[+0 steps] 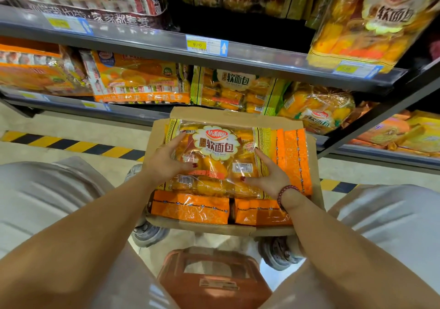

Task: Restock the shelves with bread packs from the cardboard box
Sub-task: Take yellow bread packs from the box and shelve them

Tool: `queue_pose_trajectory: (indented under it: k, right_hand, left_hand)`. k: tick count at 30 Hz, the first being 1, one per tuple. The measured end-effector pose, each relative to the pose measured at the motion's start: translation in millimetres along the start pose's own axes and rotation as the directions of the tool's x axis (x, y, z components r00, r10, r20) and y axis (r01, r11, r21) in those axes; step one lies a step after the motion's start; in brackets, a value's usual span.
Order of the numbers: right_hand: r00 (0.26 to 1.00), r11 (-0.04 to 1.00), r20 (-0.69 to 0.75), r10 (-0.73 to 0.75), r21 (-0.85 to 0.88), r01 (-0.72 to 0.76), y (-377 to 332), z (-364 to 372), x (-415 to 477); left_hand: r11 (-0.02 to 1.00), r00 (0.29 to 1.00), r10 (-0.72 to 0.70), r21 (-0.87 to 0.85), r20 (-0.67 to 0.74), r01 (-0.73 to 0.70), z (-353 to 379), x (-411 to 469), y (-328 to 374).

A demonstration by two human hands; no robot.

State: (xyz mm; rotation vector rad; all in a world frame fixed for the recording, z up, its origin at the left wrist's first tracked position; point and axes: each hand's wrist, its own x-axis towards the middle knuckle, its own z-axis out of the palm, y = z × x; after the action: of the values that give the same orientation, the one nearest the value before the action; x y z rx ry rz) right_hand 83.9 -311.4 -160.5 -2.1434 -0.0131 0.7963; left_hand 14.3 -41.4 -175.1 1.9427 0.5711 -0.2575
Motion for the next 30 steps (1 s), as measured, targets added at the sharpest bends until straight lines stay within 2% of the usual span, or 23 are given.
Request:
queue_pose_trajectory:
  k: [9, 11, 17, 20, 23, 30]
  right_hand:
    - [0.974, 0.982, -0.178, -0.141, -0.151, 0.114, -23.5, -11.4, -23.7]
    - [0.957, 0.969, -0.205, -0.204, -0.183, 0.167, -35.0, -20.3, -34.4]
    - [0.885, 0.911, -0.287, -0.367, -0.301, 0.281, -58.3, -34.4, -64.3]
    - [0.855, 0.884, -0.312, -0.414, -0.360, 0.297, -70.5, -41.0, -75.0]
    - [0.827, 0.880, -0.348, -0.441, -0.346, 0.324, -83.7, -48.1, -78.8]
    - [0.773, 0.835, -0.375, -0.512, -0.428, 0.346, -121.5, -73.2, -70.6]
  left_hand:
    - [0.990, 0.979, 0.143, 0.037, -0.147, -0.139, -15.5, -15.1, 26.2]
    - [0.980, 0.968, 0.201, 0.030, -0.147, -0.199, -22.9, -24.9, 38.2]
    - [0.939, 0.916, 0.337, 0.157, -0.218, -0.307, -43.7, -46.7, 69.3]
    - [0.900, 0.886, 0.417, 0.228, -0.203, -0.372, -55.7, -58.4, 86.7]
    - [0.867, 0.862, 0.470, 0.279, -0.188, -0.412, -68.1, -63.6, 100.7]
    - [0.809, 0.830, 0.528, 0.404, -0.179, -0.427, -91.9, -63.4, 141.4]
